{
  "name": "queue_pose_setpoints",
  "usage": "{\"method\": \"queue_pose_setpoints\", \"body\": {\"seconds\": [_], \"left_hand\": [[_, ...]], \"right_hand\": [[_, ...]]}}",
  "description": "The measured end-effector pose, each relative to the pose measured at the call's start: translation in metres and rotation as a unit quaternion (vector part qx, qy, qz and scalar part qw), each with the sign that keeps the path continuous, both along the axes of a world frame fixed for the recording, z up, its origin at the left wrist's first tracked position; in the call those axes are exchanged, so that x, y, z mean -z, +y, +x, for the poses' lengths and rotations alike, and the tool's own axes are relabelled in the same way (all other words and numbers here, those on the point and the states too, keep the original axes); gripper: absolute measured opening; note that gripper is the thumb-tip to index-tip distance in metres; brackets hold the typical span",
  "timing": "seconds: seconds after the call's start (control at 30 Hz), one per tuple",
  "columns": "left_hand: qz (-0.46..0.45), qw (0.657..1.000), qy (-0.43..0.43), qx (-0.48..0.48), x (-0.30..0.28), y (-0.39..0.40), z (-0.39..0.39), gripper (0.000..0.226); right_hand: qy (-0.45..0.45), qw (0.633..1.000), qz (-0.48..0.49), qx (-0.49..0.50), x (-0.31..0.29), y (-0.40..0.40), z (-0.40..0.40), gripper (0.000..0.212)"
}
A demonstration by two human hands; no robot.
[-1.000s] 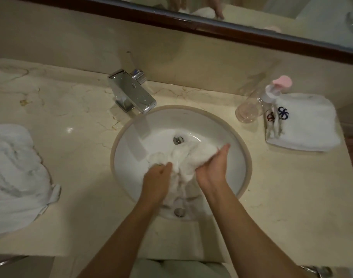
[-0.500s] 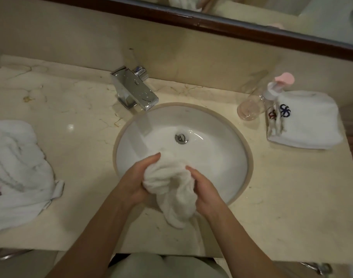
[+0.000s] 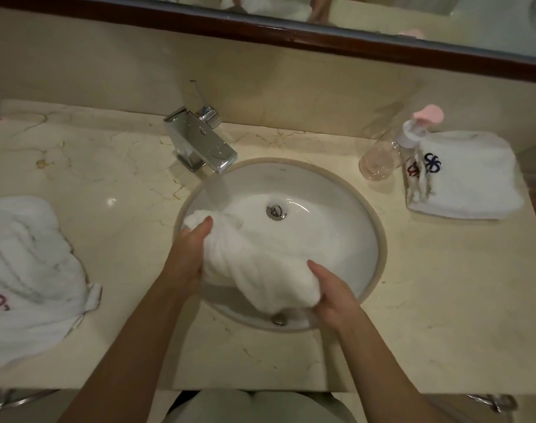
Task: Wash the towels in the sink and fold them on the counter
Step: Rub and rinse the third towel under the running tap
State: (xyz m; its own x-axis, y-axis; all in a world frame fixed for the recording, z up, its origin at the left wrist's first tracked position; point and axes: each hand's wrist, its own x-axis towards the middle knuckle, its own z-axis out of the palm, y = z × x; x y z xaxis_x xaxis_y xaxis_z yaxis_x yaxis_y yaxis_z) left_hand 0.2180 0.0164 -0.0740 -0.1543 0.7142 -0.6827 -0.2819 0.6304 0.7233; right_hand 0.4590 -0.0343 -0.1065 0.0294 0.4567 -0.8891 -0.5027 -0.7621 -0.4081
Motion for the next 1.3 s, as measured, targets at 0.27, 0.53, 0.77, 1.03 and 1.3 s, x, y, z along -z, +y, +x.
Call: {"method": "queue_pose_setpoints", "body": {"seconds": [0.27, 0.53, 0.77, 1.03, 1.3], "left_hand": [[-0.023, 0.969, 0.206, 0.132, -0.005, 0.003, 0.031, 0.064], [0.037, 0.945, 0.211, 0.247, -0.016, -0.004, 0.098, 0.061], [0.013, 0.945, 0.172, 0.277, -0.008, 0.022, 0.086, 0.061], [-0.007, 0.961, 0.164, 0.222, -0.002, 0.014, 0.096, 0.060], [-0.134, 0.991, 0.021, 0.012, 0.048, 0.027, 0.050, 0.047]], "right_hand": [[-0.182, 0.938, 0.260, -0.142, -0.037, 0.017, -0.003, 0.056], [-0.161, 0.967, 0.199, 0.004, -0.016, 0.058, -0.074, 0.037], [-0.362, 0.903, 0.222, -0.059, -0.017, 0.093, -0.079, 0.037], [-0.354, 0.902, 0.225, -0.103, -0.016, 0.101, -0.080, 0.035], [0.117, 0.981, 0.042, 0.151, -0.025, 0.041, -0.072, 0.047]]}}
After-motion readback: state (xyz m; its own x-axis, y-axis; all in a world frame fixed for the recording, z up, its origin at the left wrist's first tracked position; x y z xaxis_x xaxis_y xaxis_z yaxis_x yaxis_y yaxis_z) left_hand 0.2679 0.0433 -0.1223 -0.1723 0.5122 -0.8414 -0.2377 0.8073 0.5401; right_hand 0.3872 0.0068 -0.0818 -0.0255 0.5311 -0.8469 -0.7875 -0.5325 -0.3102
